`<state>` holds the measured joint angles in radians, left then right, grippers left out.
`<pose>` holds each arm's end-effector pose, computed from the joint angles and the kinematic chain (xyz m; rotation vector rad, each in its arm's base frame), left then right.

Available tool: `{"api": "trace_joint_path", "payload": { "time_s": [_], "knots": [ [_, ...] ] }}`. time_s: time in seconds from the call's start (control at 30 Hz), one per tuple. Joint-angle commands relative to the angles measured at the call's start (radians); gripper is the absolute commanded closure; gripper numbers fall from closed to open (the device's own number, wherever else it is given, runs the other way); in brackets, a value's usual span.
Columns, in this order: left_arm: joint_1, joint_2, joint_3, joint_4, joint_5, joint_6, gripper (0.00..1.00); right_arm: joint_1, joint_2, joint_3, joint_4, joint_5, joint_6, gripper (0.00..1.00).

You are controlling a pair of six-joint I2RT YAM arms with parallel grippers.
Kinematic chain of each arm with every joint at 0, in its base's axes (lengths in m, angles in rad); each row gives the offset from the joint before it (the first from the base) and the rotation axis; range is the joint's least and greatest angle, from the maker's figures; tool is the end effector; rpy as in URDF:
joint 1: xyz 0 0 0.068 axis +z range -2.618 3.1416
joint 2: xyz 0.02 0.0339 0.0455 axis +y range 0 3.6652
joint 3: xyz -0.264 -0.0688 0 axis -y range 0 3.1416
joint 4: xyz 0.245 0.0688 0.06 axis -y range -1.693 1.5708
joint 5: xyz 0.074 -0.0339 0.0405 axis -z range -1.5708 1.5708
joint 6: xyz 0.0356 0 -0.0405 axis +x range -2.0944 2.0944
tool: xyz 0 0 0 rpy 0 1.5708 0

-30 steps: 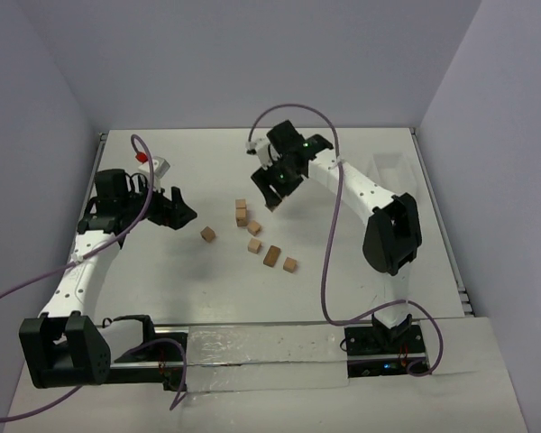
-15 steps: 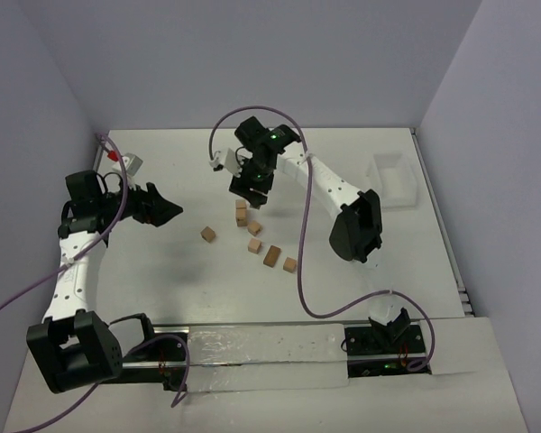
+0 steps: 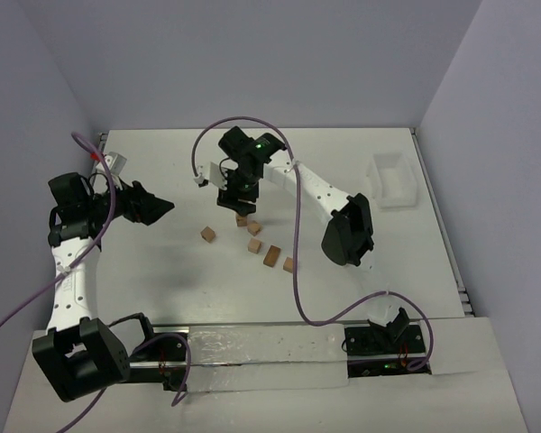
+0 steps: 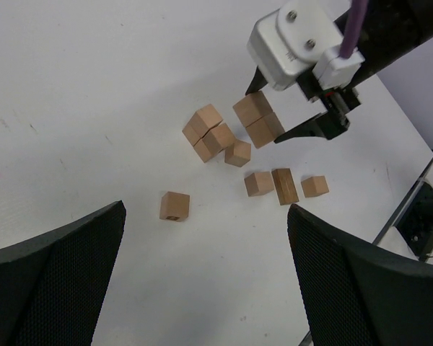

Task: Build the wood block tower

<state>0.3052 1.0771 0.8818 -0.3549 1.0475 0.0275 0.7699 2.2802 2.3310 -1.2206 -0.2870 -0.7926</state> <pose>0.2240 0.0382 0.3093 0.3337 1.9004 -0.8755 0.3346 0.3384 0.2866 -1.9671 1.8703 0.3857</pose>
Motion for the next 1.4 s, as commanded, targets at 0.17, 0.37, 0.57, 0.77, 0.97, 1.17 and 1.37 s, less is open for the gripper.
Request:
{"api": "trace_joint_path", "payload": {
  "time_s": [0.17, 0.37, 0.57, 0.77, 0.97, 1.17, 1.37],
  "knots": [
    [0.037, -0.024, -0.011, 0.080, 0.090, -0.017, 0.01, 0.014, 0.022, 0.033, 0.006, -0.005, -0.050, 1.00],
    [0.038, 0.000, 0.008, 0.051, 0.092, -0.006, 0.01, 0.015, 0.027, 0.045, -0.014, 0.014, -0.074, 1.00],
    [0.037, 0.000, 0.009, 0.033, 0.087, 0.012, 0.01, 0.014, 0.018, 0.027, 0.003, 0.023, -0.091, 1.00],
    [0.038, -0.005, 0.000, 0.030, 0.082, 0.021, 0.01, 0.015, 0.038, 0.062, -0.010, 0.022, -0.102, 1.00],
    [0.038, 0.012, 0.011, 0.027, 0.092, 0.022, 0.01, 0.015, 0.041, 0.047, -0.001, 0.032, -0.117, 1.00],
    [0.037, 0.011, 0.003, 0.035, 0.093, 0.020, 0.01, 0.015, 0.058, 0.064, 0.014, 0.047, -0.119, 1.00],
    [0.037, 0.002, -0.005, 0.048, 0.085, 0.010, 0.01, 0.011, 0.072, 0.066, 0.052, 0.062, -0.105, 1.00]
  ]
}}
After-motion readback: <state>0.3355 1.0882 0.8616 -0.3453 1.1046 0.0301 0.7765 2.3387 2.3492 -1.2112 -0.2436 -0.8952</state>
